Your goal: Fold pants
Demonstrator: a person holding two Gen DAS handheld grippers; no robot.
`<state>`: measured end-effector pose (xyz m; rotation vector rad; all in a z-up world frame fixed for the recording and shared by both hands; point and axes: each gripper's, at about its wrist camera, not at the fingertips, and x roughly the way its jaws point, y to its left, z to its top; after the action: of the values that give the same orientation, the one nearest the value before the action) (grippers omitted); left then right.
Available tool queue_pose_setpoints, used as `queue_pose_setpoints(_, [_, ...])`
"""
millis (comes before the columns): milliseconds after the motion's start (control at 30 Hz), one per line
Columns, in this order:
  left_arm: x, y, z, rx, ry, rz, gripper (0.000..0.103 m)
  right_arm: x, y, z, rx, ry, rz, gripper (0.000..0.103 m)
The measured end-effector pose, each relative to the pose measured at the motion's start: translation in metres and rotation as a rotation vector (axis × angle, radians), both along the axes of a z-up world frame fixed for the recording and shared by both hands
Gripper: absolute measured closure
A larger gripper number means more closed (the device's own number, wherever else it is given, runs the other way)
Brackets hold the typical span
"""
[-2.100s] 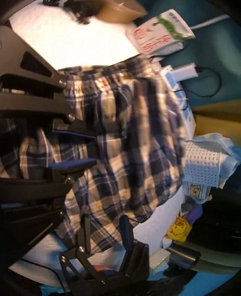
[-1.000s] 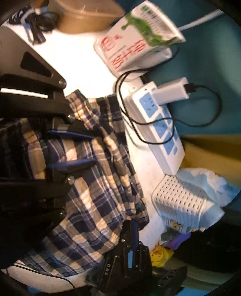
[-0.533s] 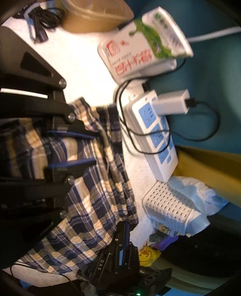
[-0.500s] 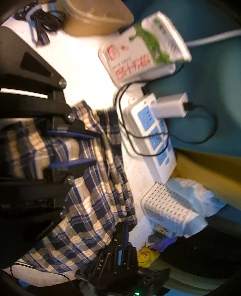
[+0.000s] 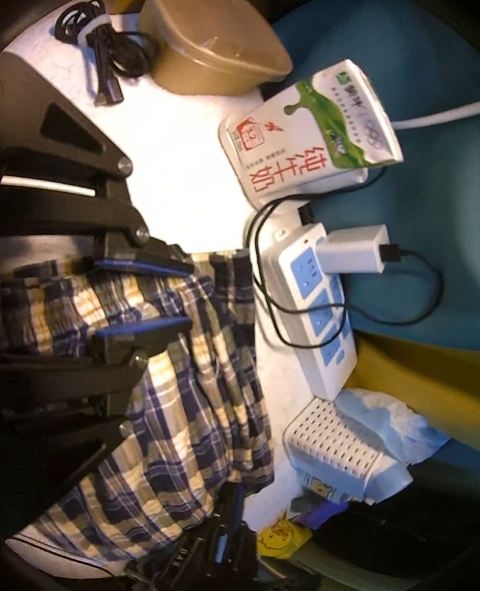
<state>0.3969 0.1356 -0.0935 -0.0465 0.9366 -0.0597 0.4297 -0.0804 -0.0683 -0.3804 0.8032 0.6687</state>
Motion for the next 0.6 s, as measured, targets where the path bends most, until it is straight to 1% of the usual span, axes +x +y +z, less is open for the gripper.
queue_pose_setpoints(100, [-0.003,0.001,0.011,0.021,-0.002,0.015,0.08,-0.006,0.003,0.004,-0.034,-0.048,0.009,0.097])
queue_pose_setpoints(133, [-0.005,0.0,0.016,0.034,-0.009,0.011,0.08,-0.008,0.002,0.008,-0.03,-0.064,0.005,0.096])
queue_pose_setpoints(200, [-0.01,0.001,0.023,0.055,-0.029,0.01,0.08,-0.009,-0.004,0.013,-0.009,-0.068,0.0,0.092])
queue_pose_setpoints(233, [-0.013,0.002,0.026,0.055,-0.041,0.005,0.08,-0.009,-0.008,0.016,0.012,-0.067,-0.009,0.087])
queue_pose_setpoints(267, [-0.015,0.004,0.028,0.048,-0.049,-0.007,0.076,-0.008,-0.013,0.02,0.039,-0.063,-0.02,0.077])
queue_pose_setpoints(300, [-0.016,0.006,0.027,0.042,-0.048,-0.013,0.073,-0.006,-0.018,0.023,0.061,-0.06,-0.03,0.069])
queue_pose_setpoints(333, [-0.017,0.008,0.026,0.039,-0.04,-0.008,0.061,-0.004,-0.023,0.027,0.088,-0.056,-0.044,0.056])
queue_pose_setpoints(367, [-0.016,0.01,0.023,0.031,-0.031,-0.001,0.051,-0.003,-0.027,0.029,0.108,-0.051,-0.053,0.048])
queue_pose_setpoints(400, [-0.014,0.011,0.019,0.017,-0.023,0.004,0.046,-0.001,-0.032,0.031,0.131,-0.04,-0.063,0.047])
queue_pose_setpoints(433, [-0.012,0.012,0.015,-0.002,-0.018,0.006,0.034,0.001,-0.036,0.032,0.146,-0.028,-0.072,0.047])
queue_pose_setpoints(467, [-0.009,0.014,0.01,-0.029,-0.008,0.008,0.027,0.004,-0.039,0.031,0.154,-0.015,-0.083,0.046])
queue_pose_setpoints(533, [-0.003,0.014,0.001,-0.053,0.006,0.004,0.025,0.008,-0.041,0.026,0.159,0.008,-0.101,0.046])
queue_pose_setpoints(600, [0.004,0.012,-0.004,-0.067,0.019,-0.007,0.025,0.015,-0.045,0.018,0.171,0.06,-0.117,0.046])
